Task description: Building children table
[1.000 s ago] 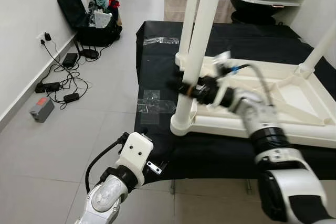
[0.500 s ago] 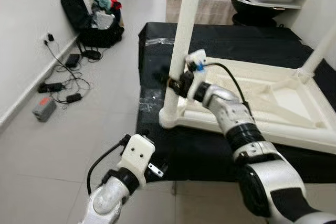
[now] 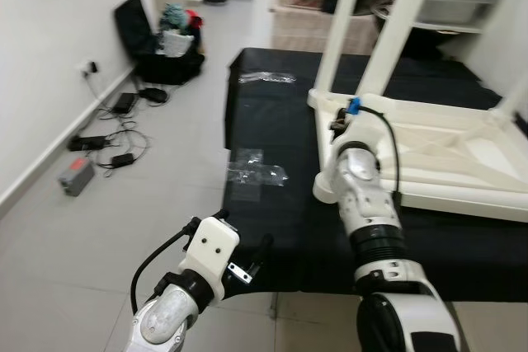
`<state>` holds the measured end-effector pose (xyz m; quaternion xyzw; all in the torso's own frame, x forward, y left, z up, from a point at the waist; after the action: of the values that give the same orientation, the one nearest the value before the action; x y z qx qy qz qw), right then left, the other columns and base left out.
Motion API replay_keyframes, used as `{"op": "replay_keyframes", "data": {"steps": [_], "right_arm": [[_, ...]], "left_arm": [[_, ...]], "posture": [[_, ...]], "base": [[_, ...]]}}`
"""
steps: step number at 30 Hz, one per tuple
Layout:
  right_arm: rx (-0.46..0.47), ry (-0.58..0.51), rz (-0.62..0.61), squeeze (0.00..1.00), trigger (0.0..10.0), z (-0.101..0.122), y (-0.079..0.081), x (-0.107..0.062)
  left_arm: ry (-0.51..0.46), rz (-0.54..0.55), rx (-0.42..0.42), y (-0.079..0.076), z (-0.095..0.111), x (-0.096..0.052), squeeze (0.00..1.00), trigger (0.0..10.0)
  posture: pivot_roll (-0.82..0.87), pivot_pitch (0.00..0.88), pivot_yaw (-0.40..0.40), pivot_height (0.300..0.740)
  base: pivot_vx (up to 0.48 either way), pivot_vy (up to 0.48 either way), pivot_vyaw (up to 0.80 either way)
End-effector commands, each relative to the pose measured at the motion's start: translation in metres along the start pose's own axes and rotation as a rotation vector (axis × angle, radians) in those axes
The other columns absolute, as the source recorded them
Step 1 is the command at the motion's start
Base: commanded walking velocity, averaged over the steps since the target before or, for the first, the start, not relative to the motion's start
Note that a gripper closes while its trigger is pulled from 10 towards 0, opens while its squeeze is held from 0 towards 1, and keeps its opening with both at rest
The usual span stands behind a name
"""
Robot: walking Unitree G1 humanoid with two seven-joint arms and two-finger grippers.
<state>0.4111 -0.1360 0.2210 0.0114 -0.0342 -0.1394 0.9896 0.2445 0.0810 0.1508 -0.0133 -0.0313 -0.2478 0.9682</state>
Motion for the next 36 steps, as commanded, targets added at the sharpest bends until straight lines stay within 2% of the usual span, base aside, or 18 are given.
{"op": "replay_keyframes", "data": {"steps": [1, 4, 5, 6, 7, 9, 10, 12, 14, 16, 17, 18, 21, 27, 29, 31, 34, 36], "right_arm": [[0.093, 0.08, 0.031, 1.0, 10.0, -0.015, 0.014, -0.005], [0.081, 0.018, 0.076, 1.0, 10.0, -0.007, 0.019, -0.008], [0.067, -0.047, 0.11, 0.69, 10.0, 0.001, 0.019, -0.008], [0.067, -0.047, 0.11, 0.69, 10.0, 0.001, 0.019, -0.008], [0.071, -0.092, 0.154, 0.0, 10.0, 0.008, 0.02, -0.008], [0.072, -0.111, 0.175, 0.0, 10.0, 0.011, 0.018, -0.008], [0.102, -0.139, 0.291, 0.0, 10.0, 0.016, 0.018, -0.006], [0.103, -0.141, 0.313, 0.0, 10.0, 0.016, 0.013, -0.003], [0.178, -0.121, 0.485, 0.0, 10.0, 0.015, 0.013, -0.001], [0.189, -0.106, 0.548, 0.0, 10.0, 0.013, 0.012, 0.0], [0.208, -0.089, 0.69, 0.0, 10.0, 0.011, 0.014, -0.003], [0.208, -0.089, 0.69, 0.0, 10.0, 0.011, 0.014, -0.003], [0.221, -0.08, 1.107, 0.0, 10.0, 0.01, 0.022, -0.026], [0.148, -0.132, 1.496, 0.0, 10.0, 0.015, 0.034, -0.057], [0.148, -0.132, 1.496, 0.0, 10.0, 0.015, 0.034, -0.057], [0.133, -0.132, 1.601, 0.0, 10.0, 0.016, 0.042, -0.066], [0.12, -0.139, 1.646, 0.0, 10.0, 0.016, 0.046, -0.07], [0.052, -0.131, 1.657, 0.0, 10.0, 0.01, 0.058, -0.071]], "left_arm": [[0.028, 0.003, -0.007, 0.0, -0.007, -0.001, 0.0, 10.0], [0.027, 0.004, -0.008, 0.0, -0.007, -0.001, 0.0, 10.0], [0.026, 0.005, -0.009, 0.0, -0.007, -0.001, 0.0, 10.0], [0.026, 0.005, -0.009, 0.0, -0.007, -0.001, 0.0, 10.0], [0.025, 0.005, -0.009, 0.0, -0.007, -0.001, 0.0, 10.0], [0.024, 0.006, -0.01, 0.0, -0.007, 0.0, 0.0, 10.0], [0.023, 0.007, -0.011, 0.0, -0.007, 0.0, 0.0, 10.0], [0.023, 0.007, -0.012, 0.0, -0.007, 0.0, 0.0, 10.0], [0.023, 0.008, -0.012, 0.001, -0.006, 0.0, 0.0, 10.0], [0.023, 0.008, -0.012, 0.001, -0.007, 0.0, 0.0, 10.0], [0.023, 0.007, -0.012, 0.001, -0.006, 0.001, 0.0, 10.0], [0.023, 0.007, -0.012, 0.001, -0.006, 0.001, 0.0, 10.0], [0.023, 0.005, -0.009, 0.001, -0.006, 0.001, 0.0, 10.0], [0.024, 0.005, -0.005, 0.001, -0.006, 0.001, 0.0, 10.0], [0.024, 0.005, -0.005, 0.001, -0.006, 0.001, 0.0, 10.0], [0.025, 0.006, -0.005, 0.002, -0.006, 0.0, 0.0, 10.0], [0.025, 0.006, -0.004, 0.002, -0.006, 0.0, 0.0, 10.0], [0.025, 0.006, -0.003, 0.002, -0.006, 0.0, 0.0, 10.0]], "posture": [[0.12, 0.09, -0.081, 0.74], [0.12, 0.093, -0.084, 0.74], [0.12, 0.094, -0.084, 0.74], [0.12, 0.094, -0.084, 0.74], [0.11, 0.092, -0.084, 0.74], [0.11, 0.094, -0.086, 0.74], [0.11, 0.094, -0.09, 0.74], [0.11, 0.095, -0.087, 0.74], [0.11, 0.095, -0.084, 0.74], [0.11, 0.094, -0.085, 0.74], [0.11, 0.094, -0.085, 0.74], [0.11, 0.094, -0.085, 0.74], [0.12, 0.094, -0.082, 0.74], [0.12, 0.097, -0.083, 0.74], [0.12, 0.097, -0.083, 0.74], [0.13, 0.098, -0.083, 0.74], [0.13, 0.098, -0.083, 0.74], [0.13, 0.099, -0.083, 0.74]], "base": [[0.0, 0.0, 0.0], [0.0, 0.0, 0.0], [0.0, 0.0, 0.0], [0.0, 0.0, 0.0], [0.0, 0.0, 0.0], [0.0, 0.0, 0.0], [0.0, 0.0, 0.0], [0.0, 0.0, 0.0], [0.0, 0.0, 0.0], [0.0, 0.0, 0.0], [0.0, 0.0, 0.0], [0.0, 0.0, 0.0], [0.0, 0.0, 0.0], [0.0, 0.0, 0.0], [0.0, 0.0, 0.0], [0.0, 0.0, 0.0], [0.0, 0.0, 0.0], [0.0, 0.0, 0.0]]}}
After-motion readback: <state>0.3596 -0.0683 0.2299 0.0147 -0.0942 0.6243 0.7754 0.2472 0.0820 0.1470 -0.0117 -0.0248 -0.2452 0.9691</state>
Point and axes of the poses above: a point about 5 cm out from each wrist's last joint towards the gripper, its own x axis pointing out of the wrist towards the gripper, its own z axis along the axis of the wrist's last joint, y = z × x, the point moved 2 cm from there along x, pointing out of the wrist towards the gripper, and after that the axes turned 11 degrees about -x, right-handed, at the moved point
